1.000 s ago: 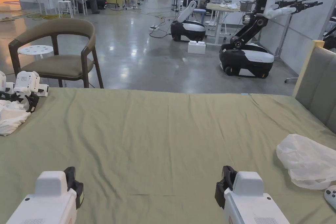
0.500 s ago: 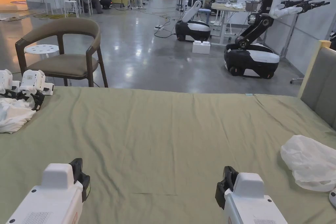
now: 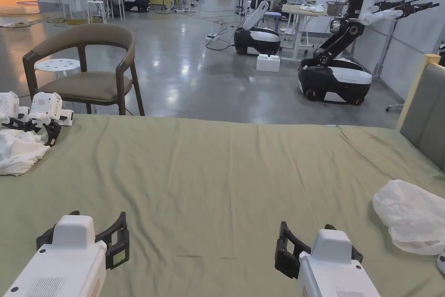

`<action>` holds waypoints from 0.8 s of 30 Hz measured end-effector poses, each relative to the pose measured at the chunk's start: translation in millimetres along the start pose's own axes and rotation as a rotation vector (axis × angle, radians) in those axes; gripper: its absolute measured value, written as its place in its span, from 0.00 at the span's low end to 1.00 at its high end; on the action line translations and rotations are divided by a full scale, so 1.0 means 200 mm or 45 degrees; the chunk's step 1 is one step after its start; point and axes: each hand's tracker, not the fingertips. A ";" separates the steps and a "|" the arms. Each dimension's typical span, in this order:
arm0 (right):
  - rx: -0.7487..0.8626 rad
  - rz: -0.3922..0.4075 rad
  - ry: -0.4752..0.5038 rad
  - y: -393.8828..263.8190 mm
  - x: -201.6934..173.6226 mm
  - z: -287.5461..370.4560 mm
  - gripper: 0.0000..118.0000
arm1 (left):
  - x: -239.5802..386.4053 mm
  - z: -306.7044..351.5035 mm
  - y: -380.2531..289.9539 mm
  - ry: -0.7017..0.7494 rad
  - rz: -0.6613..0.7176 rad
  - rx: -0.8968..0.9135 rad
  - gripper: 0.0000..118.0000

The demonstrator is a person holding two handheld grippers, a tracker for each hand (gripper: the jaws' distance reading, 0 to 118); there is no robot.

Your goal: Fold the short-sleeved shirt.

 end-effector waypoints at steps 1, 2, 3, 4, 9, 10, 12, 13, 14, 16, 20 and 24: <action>0.004 -0.002 -0.003 0.00 0.00 0.00 0.73 | 0.00 0.00 -0.01 0.015 -0.015 0.012 0.74; 0.006 -0.001 -0.004 0.00 0.01 0.00 0.77 | 0.00 0.01 -0.01 0.027 -0.030 0.016 0.78; 0.007 0.003 -0.009 0.00 0.01 0.00 0.81 | 0.00 0.01 -0.01 0.035 -0.043 0.017 0.79; 0.012 0.009 -0.026 0.01 0.01 0.00 0.84 | 0.00 0.01 -0.01 0.037 -0.048 0.022 0.79; 0.060 -0.005 -0.052 0.04 0.02 0.02 0.91 | -0.02 0.02 -0.02 0.051 -0.052 0.047 0.90; 0.061 -0.005 -0.036 0.05 0.03 0.02 0.91 | -0.03 0.03 -0.02 0.064 -0.051 0.055 0.91; 0.060 0.010 -0.023 0.06 0.02 0.01 0.92 | -0.03 0.03 -0.01 0.097 -0.046 0.071 0.91; 0.044 0.035 -0.036 0.06 0.01 0.00 0.92 | -0.03 0.03 0.00 0.102 -0.044 0.072 0.91; 0.022 0.060 -0.064 0.07 -0.01 0.00 0.92 | -0.04 0.03 0.00 0.105 -0.043 0.073 0.91; 0.009 0.098 -0.127 0.08 -0.03 -0.01 0.92 | -0.04 0.03 0.01 0.106 -0.037 0.075 0.91; 0.000 0.071 -0.127 0.09 -0.05 -0.02 0.92 | -0.05 0.02 0.02 0.098 -0.014 0.070 0.91; -0.041 -0.016 -0.077 0.10 -0.04 -0.05 0.92 | -0.03 0.02 0.03 0.108 -0.039 0.065 0.91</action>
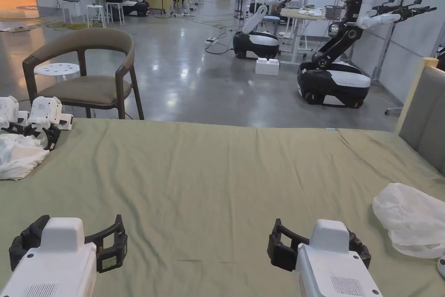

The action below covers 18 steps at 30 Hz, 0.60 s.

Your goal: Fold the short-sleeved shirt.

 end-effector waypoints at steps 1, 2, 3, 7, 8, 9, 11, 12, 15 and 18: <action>-0.011 -0.005 -0.003 0.00 0.00 -0.01 0.92 | 0.00 0.00 0.00 -0.003 -0.004 -0.001 0.91; -0.025 -0.006 -0.014 0.00 -0.01 -0.02 0.92 | 0.00 0.00 0.00 -0.009 -0.004 -0.002 0.91; -0.035 -0.006 -0.029 0.01 -0.02 -0.02 0.92 | 0.01 0.00 0.00 -0.018 0.000 -0.003 0.91; -0.073 0.040 -0.067 0.01 -0.04 -0.04 0.92 | 0.00 0.00 0.01 -0.091 0.074 0.016 0.91; -0.076 0.043 -0.062 0.01 -0.04 -0.05 0.92 | 0.00 -0.01 0.01 -0.098 0.085 0.016 0.91; -0.080 0.043 -0.054 0.01 -0.04 -0.05 0.92 | 0.00 -0.01 0.01 -0.095 0.086 0.014 0.91; -0.097 0.021 -0.030 0.00 -0.03 -0.05 0.92 | 0.01 -0.01 0.00 -0.065 0.082 0.032 0.91; -0.111 0.009 -0.029 0.00 -0.03 -0.05 0.92 | 0.02 -0.01 0.00 -0.056 0.078 0.038 0.91; -0.139 -0.025 -0.027 0.01 -0.03 -0.05 0.92 | 0.02 -0.01 0.01 -0.061 0.071 0.040 0.91; -0.153 -0.114 -0.016 0.02 -0.02 -0.05 0.92 | 0.02 -0.02 0.01 -0.072 0.054 0.042 0.91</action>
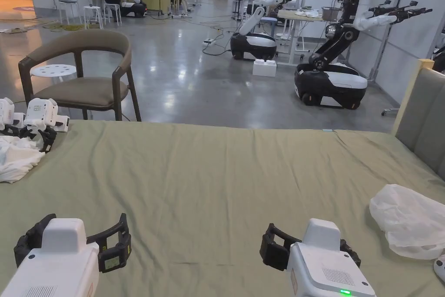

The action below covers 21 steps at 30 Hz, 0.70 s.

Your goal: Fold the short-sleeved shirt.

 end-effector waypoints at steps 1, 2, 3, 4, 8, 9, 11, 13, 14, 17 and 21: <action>-0.019 -0.040 0.020 0.01 0.00 0.01 0.92 | 0.00 0.00 0.00 -0.001 -0.006 0.003 0.91; -0.036 -0.077 0.039 0.01 0.01 0.01 0.92 | 0.00 0.00 0.00 -0.002 -0.013 0.007 0.91; -0.056 -0.111 0.053 0.02 0.02 0.01 0.92 | 0.01 0.00 0.01 -0.002 -0.019 0.008 0.91; -0.075 -0.137 0.052 0.03 0.03 0.01 0.92 | 0.01 0.00 0.01 -0.003 -0.023 0.009 0.91; -0.100 -0.146 0.011 0.05 0.04 -0.01 0.92 | 0.00 0.00 0.01 -0.005 -0.031 0.013 0.91; -0.104 -0.135 -0.011 0.05 0.03 -0.01 0.92 | 0.00 0.00 0.01 -0.003 -0.029 0.011 0.91; -0.138 -0.118 -0.043 0.05 0.03 -0.02 0.92 | 0.00 0.00 0.01 -0.002 -0.019 0.005 0.91; -0.159 -0.094 -0.081 0.05 0.03 -0.04 0.92 | -0.01 0.00 0.01 0.001 -0.007 0.004 0.91; -0.152 -0.080 -0.090 0.04 0.03 -0.04 0.92 | -0.01 0.00 0.01 0.001 -0.002 0.003 0.91; -0.143 -0.062 -0.095 0.03 0.03 -0.04 0.92 | -0.01 0.00 0.01 0.000 0.005 0.000 0.91; -0.160 -0.064 -0.078 0.02 0.03 -0.04 0.92 | -0.01 -0.01 0.01 -0.007 0.000 -0.005 0.91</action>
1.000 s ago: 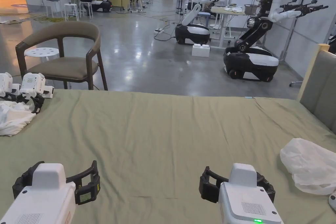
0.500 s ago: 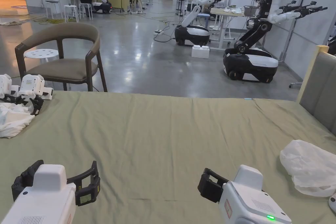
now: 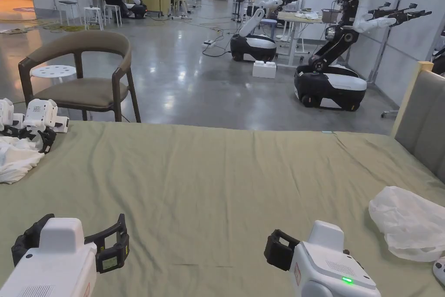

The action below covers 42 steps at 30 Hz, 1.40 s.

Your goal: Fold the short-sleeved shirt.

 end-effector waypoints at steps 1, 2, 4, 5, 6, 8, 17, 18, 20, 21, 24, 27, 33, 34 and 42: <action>0.000 0.003 0.004 0.00 0.00 0.00 0.92 | 0.00 0.00 0.00 -0.001 -0.002 -0.002 0.91; 0.002 0.010 0.009 0.00 -0.01 0.00 0.92 | 0.00 0.00 0.00 -0.002 -0.003 -0.003 0.91; 0.011 0.032 0.016 -0.01 -0.02 0.01 0.92 | 0.00 0.00 0.00 -0.004 -0.003 -0.006 0.91; 0.016 0.043 0.026 -0.01 -0.02 0.01 0.92 | 0.00 0.00 0.00 -0.005 -0.002 -0.006 0.91; 0.022 0.052 0.038 -0.01 -0.03 0.02 0.92 | 0.00 0.00 0.00 -0.007 0.000 -0.007 0.91; 0.031 0.067 0.037 0.00 -0.04 0.02 0.92 | -0.01 0.00 0.00 -0.010 0.003 -0.010 0.91; -0.004 0.065 0.043 0.01 -0.03 0.01 0.92 | -0.01 0.00 -0.01 -0.011 0.004 -0.023 0.91; 0.009 0.059 0.025 0.00 -0.03 0.01 0.92 | -0.02 0.00 -0.01 -0.011 0.004 -0.021 0.91; -0.002 0.071 0.007 0.00 -0.03 0.00 0.92 | -0.02 -0.01 -0.01 -0.010 0.006 -0.019 0.91; 0.003 0.056 0.010 0.00 -0.02 0.00 0.92 | -0.02 -0.01 -0.01 -0.009 0.007 -0.017 0.91; 0.062 0.048 0.091 -0.01 0.02 0.00 0.92 | -0.02 0.00 -0.01 -0.009 0.008 -0.016 0.91; 0.156 0.160 0.118 -0.03 0.02 0.01 0.92 | -0.02 -0.01 -0.01 -0.007 0.003 -0.013 0.91; 0.288 0.303 0.147 -0.09 -0.02 0.01 0.92 | -0.02 -0.02 -0.01 -0.003 -0.004 -0.014 0.91; 0.305 0.288 0.176 -0.09 -0.01 0.02 0.92 | -0.02 -0.02 -0.01 -0.004 -0.006 -0.015 0.91; 0.383 0.241 0.168 -0.08 -0.02 0.02 0.92 | -0.03 -0.03 -0.02 -0.005 -0.011 -0.009 0.91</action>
